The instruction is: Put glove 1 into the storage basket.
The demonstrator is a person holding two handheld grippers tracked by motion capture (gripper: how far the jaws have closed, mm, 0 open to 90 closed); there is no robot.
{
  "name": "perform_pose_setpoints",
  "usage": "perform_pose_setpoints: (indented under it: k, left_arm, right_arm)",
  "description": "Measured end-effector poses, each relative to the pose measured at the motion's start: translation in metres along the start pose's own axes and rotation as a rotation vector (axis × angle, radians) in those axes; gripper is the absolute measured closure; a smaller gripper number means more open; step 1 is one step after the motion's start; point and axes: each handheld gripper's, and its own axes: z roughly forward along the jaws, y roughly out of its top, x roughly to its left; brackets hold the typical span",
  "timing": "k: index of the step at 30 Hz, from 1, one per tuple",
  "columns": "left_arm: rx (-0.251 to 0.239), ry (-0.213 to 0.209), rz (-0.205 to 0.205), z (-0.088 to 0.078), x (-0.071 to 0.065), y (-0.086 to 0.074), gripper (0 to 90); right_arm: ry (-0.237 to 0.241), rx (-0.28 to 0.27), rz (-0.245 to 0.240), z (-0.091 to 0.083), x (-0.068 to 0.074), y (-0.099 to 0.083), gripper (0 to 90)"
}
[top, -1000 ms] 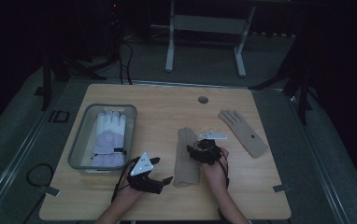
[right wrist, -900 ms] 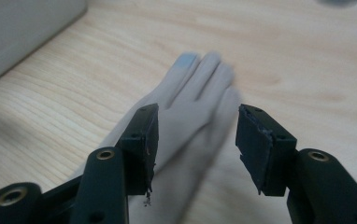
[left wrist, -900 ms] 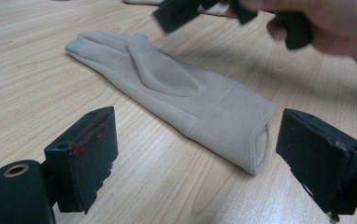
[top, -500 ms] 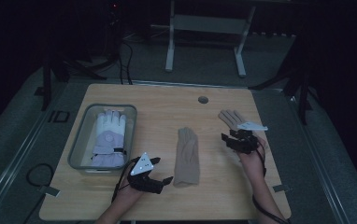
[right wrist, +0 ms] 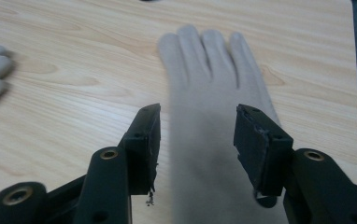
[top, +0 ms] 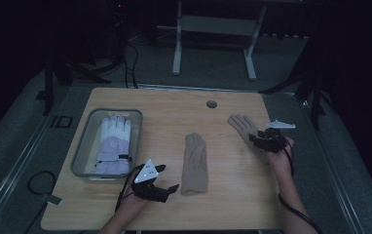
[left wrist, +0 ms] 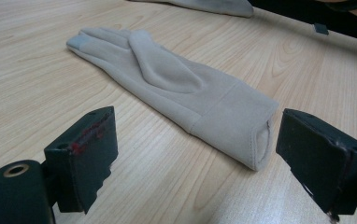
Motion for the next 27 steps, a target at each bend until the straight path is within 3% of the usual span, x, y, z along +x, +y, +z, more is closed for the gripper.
perform_pose_setpoints:
  k: [6,11,16,18,20,23,25,26,27]
  left_arm:
    - [0.003,0.003,-0.006,0.000,-0.002,-0.001,12.8]
    - [-0.002,0.009,-0.018,-0.002,-0.003,-0.002,12.8]
    - [0.003,0.028,-0.013,-0.003,-0.001,-0.002,12.5]
    - [0.003,0.027,-0.014,-0.003,-0.001,-0.002,12.4]
    - [0.006,0.028,-0.009,-0.003,-0.001,-0.003,12.4]
    - [0.014,0.030,0.001,-0.002,-0.001,-0.003,12.5]
    - [0.016,0.034,0.008,-0.002,-0.002,-0.002,12.4]
    - [0.014,0.033,0.008,-0.003,-0.002,-0.002,12.5]
    - [0.012,0.038,0.012,-0.003,-0.003,-0.001,12.5]
  right_arm:
    - [-0.021,0.009,-0.026,0.013,-0.011,0.003,45.8]
    - [-0.018,0.031,-0.016,0.023,-0.018,-0.001,45.7]
    - [-0.065,0.071,-0.055,0.036,-0.020,-0.011,45.5]
    - [-0.051,0.062,-0.032,0.037,-0.021,-0.012,46.6]
    - [-0.027,0.052,0.001,0.037,-0.022,-0.014,56.0]
    - [-0.028,0.072,-0.013,0.034,-0.018,-0.013,78.6]
    - [-0.040,0.087,0.059,0.031,-0.014,-0.012,81.2]
    - [-0.022,0.089,0.110,0.029,-0.011,-0.012,81.9]
    - [-0.025,0.089,0.114,0.027,-0.007,-0.012,82.0]
